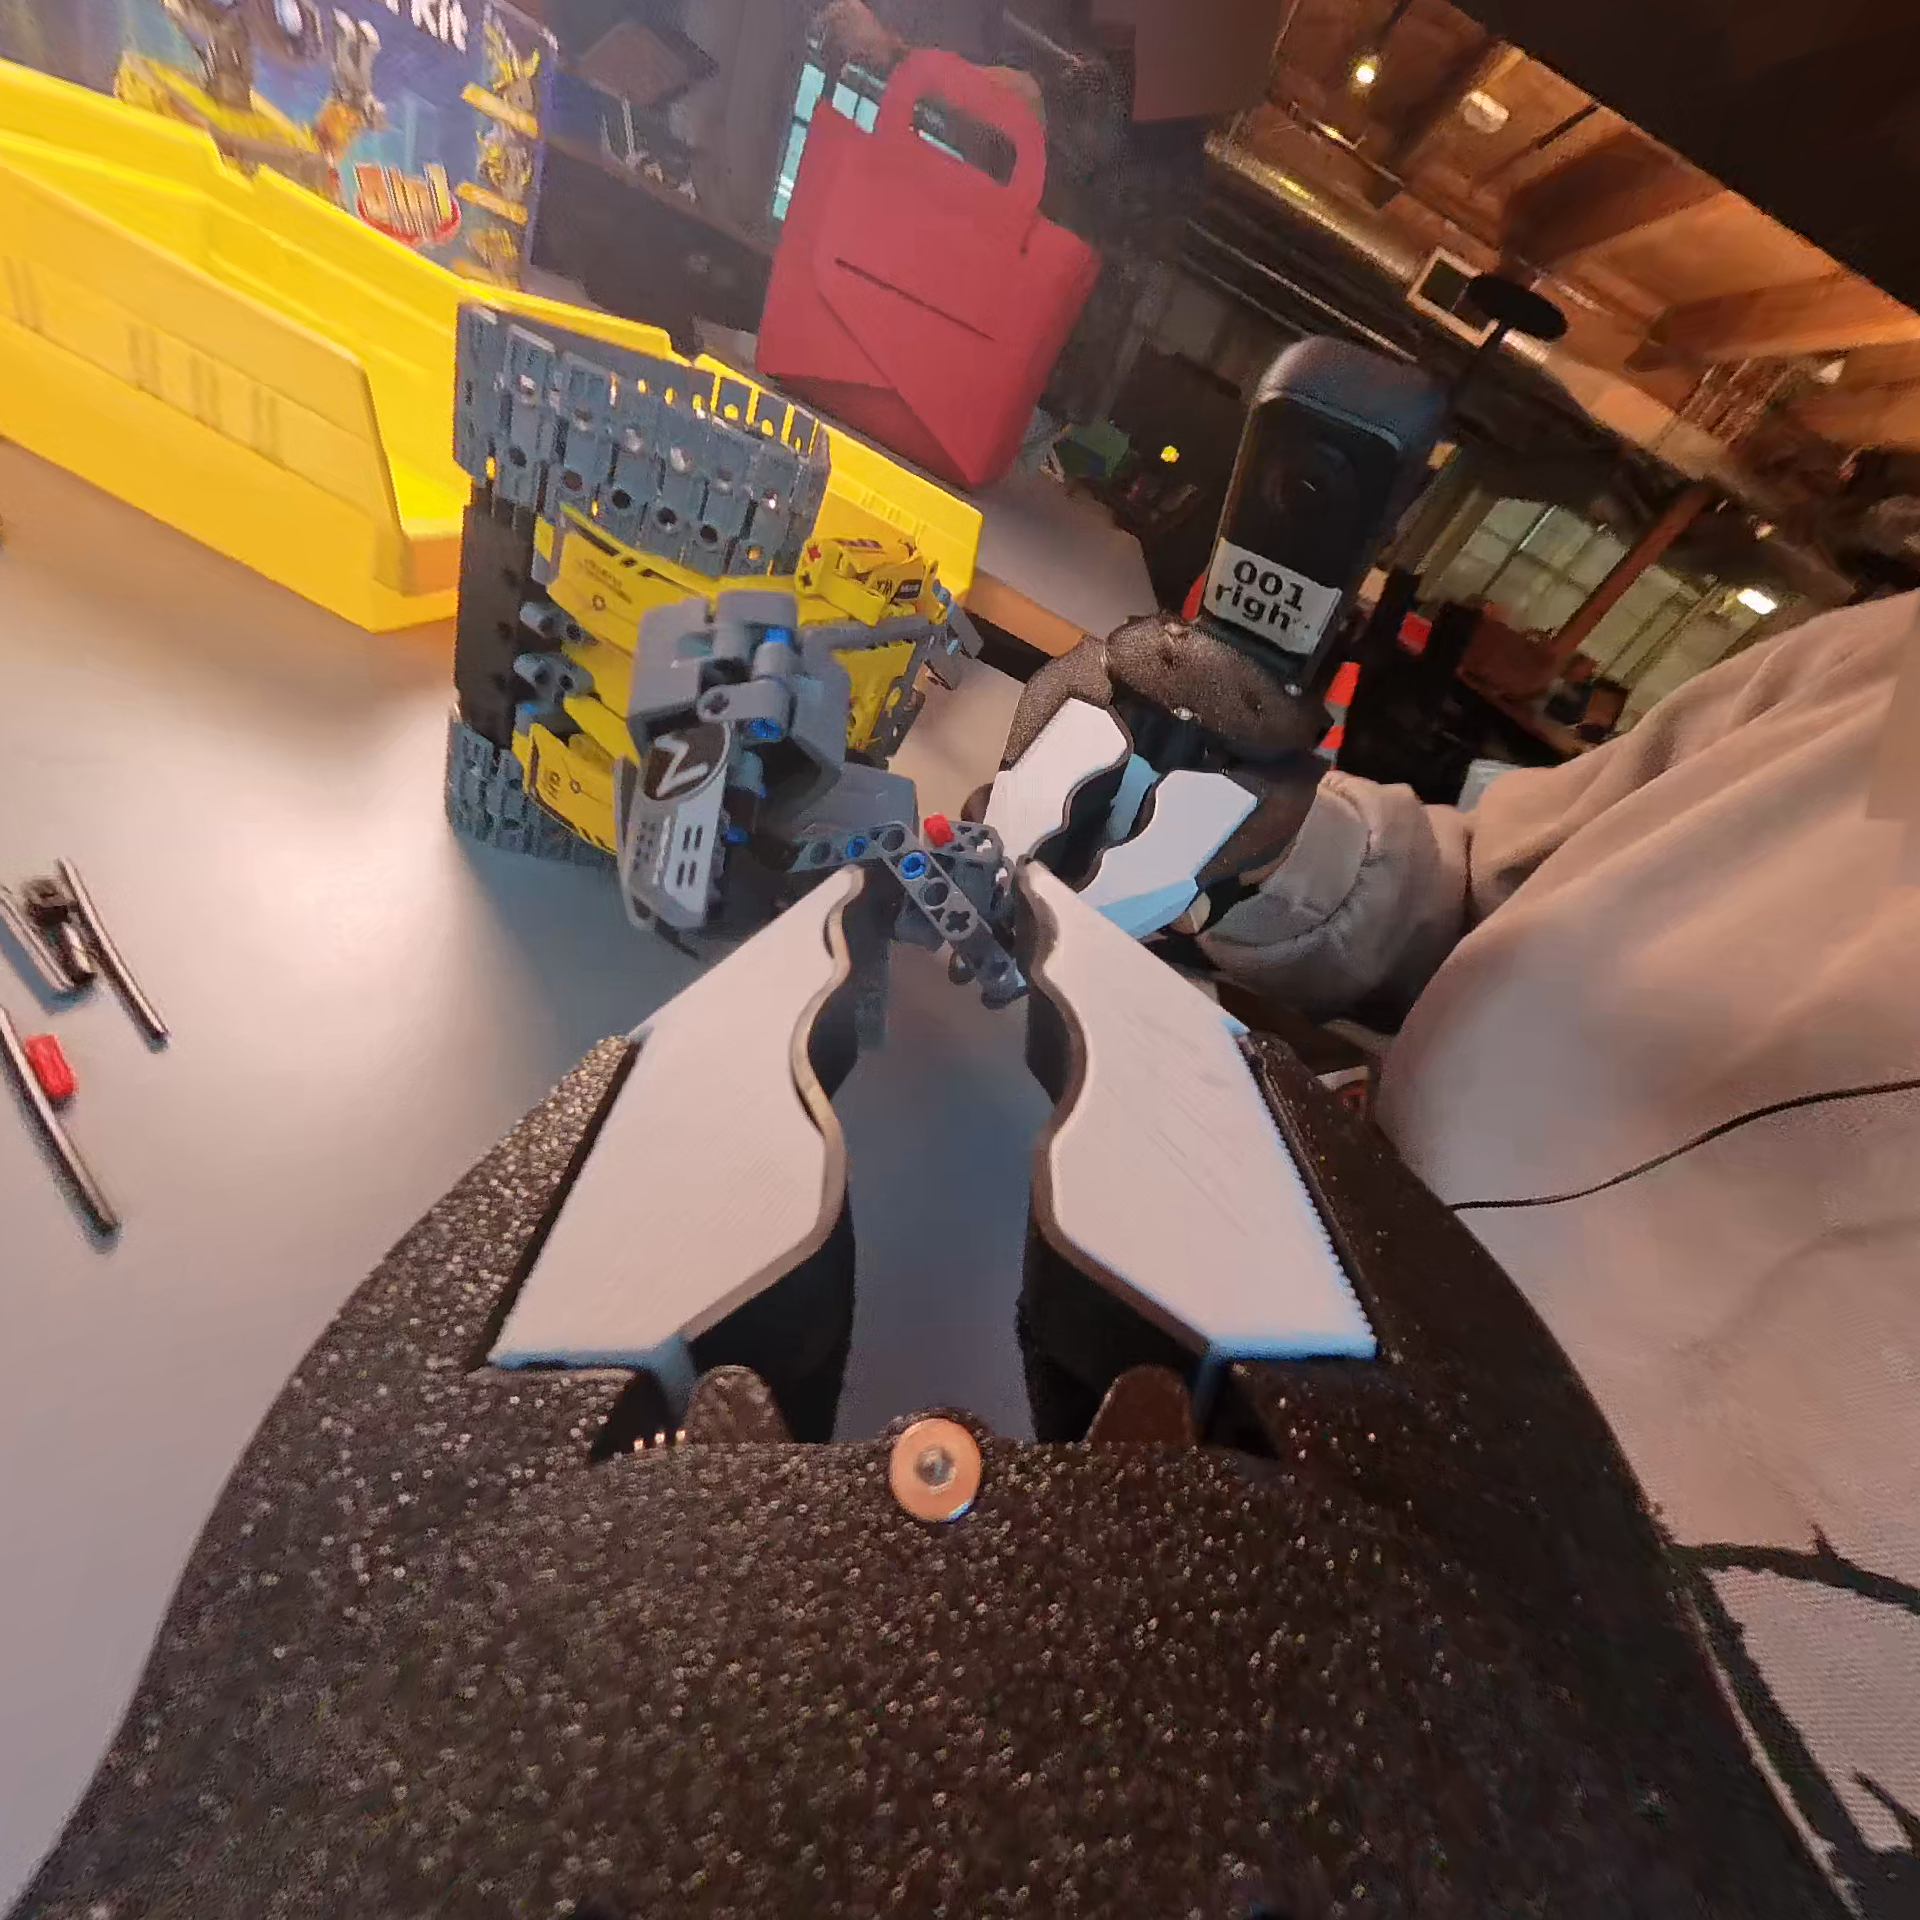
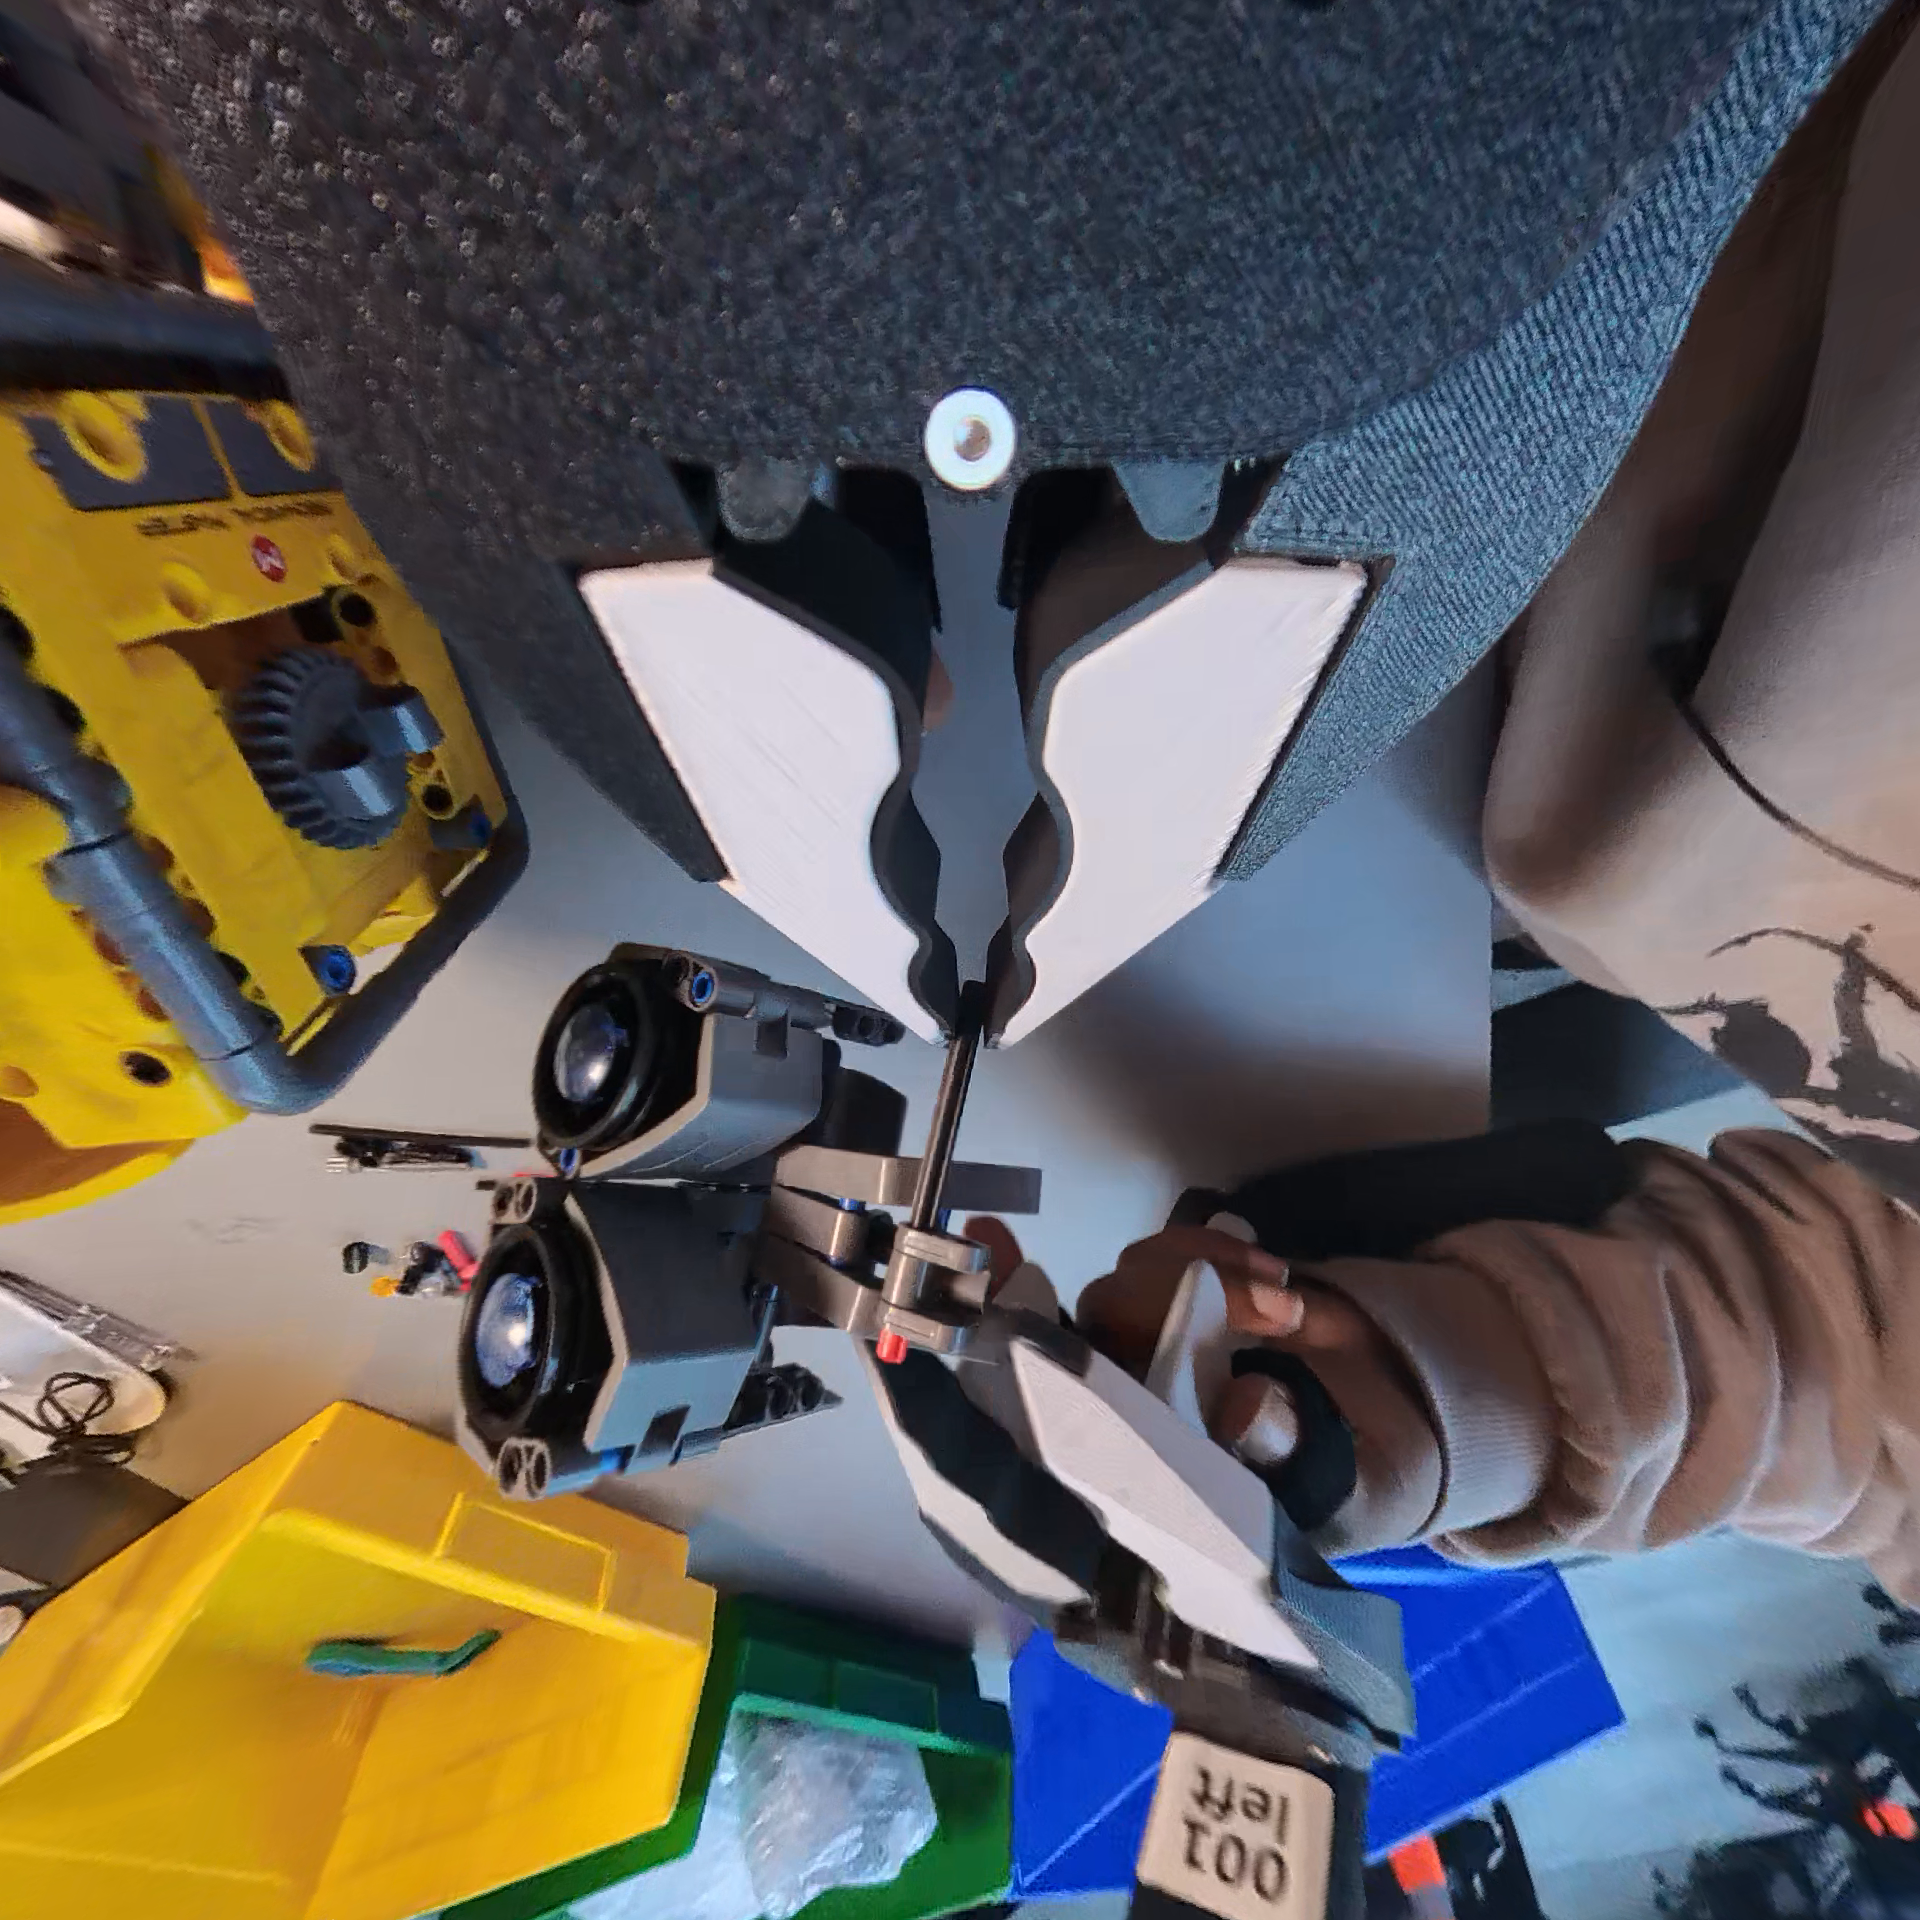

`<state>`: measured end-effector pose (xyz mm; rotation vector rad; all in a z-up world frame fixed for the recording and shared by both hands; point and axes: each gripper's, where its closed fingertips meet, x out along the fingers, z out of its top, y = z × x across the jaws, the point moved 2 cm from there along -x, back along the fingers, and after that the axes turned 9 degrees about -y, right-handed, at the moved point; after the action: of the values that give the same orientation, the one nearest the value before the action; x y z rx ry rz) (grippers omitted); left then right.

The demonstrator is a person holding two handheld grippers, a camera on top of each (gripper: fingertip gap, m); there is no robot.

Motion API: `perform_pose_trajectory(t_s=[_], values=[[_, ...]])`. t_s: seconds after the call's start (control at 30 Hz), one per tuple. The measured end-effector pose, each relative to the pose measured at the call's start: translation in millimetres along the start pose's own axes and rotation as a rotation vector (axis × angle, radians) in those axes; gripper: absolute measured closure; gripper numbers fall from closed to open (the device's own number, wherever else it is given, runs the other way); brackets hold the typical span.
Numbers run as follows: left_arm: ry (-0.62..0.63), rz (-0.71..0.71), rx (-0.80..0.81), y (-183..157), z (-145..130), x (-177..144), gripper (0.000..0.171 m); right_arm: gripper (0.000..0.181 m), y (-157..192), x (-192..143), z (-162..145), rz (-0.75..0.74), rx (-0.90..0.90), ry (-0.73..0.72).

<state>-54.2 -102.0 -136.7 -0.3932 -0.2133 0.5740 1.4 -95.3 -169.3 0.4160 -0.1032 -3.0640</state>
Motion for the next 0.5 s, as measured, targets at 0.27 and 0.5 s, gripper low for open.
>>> perform_pose_trajectory(t_s=[0.27, 0.5], values=[[0.126, 0.088, 0.406, 4.1, -8.1, -9.2, 0.108, 0.178, 3.0, -16.0, -4.2, 0.132, 0.053, 0.047], [0.275, 0.029, 0.524, -1.8, -43.7, 8.7, 0.125, 0.181, 11.5, -10.8, 3.3, 0.195, 0.232, -0.087]])
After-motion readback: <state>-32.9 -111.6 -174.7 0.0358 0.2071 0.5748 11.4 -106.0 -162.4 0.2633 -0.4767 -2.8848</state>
